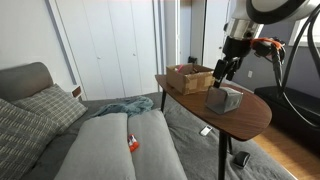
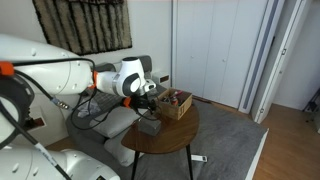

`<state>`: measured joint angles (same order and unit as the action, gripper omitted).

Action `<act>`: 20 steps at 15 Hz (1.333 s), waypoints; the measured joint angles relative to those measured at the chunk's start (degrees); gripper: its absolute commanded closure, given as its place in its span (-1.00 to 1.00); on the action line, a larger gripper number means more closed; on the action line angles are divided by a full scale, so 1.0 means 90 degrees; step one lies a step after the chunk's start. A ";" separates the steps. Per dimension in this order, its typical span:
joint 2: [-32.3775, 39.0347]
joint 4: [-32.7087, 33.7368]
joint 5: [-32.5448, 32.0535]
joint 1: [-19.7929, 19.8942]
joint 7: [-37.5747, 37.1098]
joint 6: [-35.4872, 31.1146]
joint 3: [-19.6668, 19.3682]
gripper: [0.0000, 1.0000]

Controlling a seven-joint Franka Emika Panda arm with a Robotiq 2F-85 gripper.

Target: Place the basket upright

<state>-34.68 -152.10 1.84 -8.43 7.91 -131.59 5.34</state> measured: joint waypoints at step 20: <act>0.0499 0.0144 -0.0210 0.0111 -0.0241 -0.0281 -0.0269 0.97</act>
<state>-30.19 -150.80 -0.06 -7.43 5.74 -134.12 2.92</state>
